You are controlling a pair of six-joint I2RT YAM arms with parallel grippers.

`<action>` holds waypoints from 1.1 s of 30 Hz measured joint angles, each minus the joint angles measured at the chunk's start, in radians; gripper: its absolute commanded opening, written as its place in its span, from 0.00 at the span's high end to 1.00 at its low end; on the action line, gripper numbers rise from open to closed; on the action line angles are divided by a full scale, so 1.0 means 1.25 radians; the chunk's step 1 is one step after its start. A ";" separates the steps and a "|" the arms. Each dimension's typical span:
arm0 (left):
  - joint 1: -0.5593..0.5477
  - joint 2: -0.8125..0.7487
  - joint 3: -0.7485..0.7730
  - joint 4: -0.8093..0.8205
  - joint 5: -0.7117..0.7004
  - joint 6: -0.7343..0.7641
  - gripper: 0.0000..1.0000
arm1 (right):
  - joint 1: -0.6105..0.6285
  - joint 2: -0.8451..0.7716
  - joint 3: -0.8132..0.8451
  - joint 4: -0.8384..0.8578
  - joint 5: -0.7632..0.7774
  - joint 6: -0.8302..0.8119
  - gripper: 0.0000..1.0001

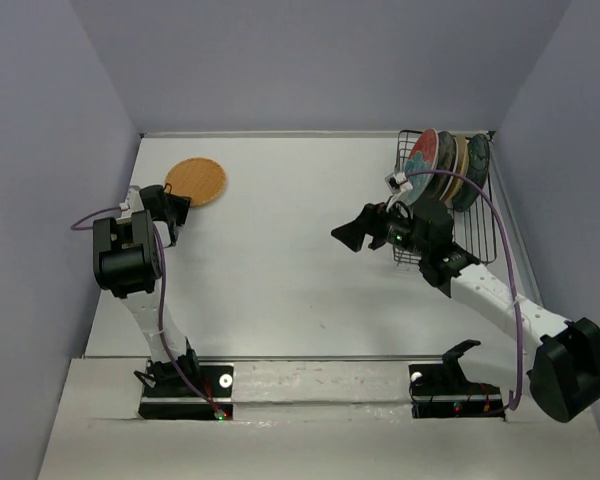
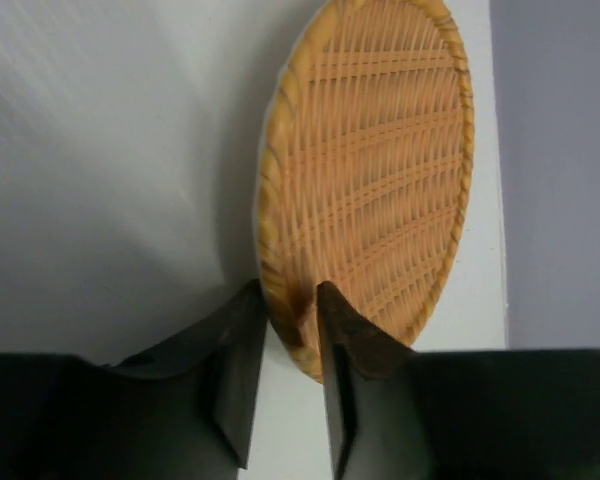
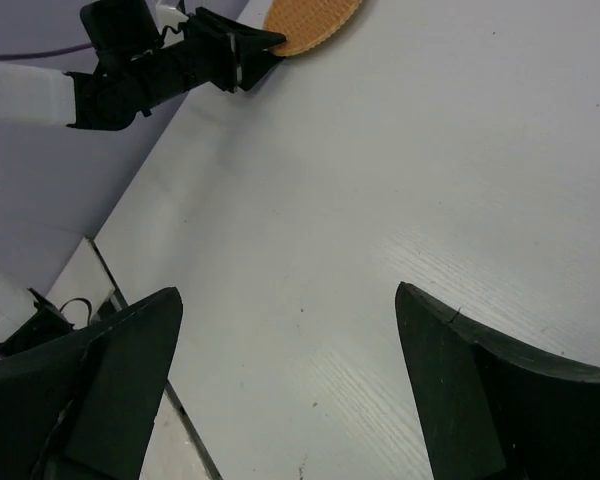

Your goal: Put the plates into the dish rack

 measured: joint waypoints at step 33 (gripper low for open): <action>-0.283 -0.774 -0.309 -0.102 0.182 0.161 0.94 | 0.000 0.044 0.015 0.005 -0.084 0.047 0.00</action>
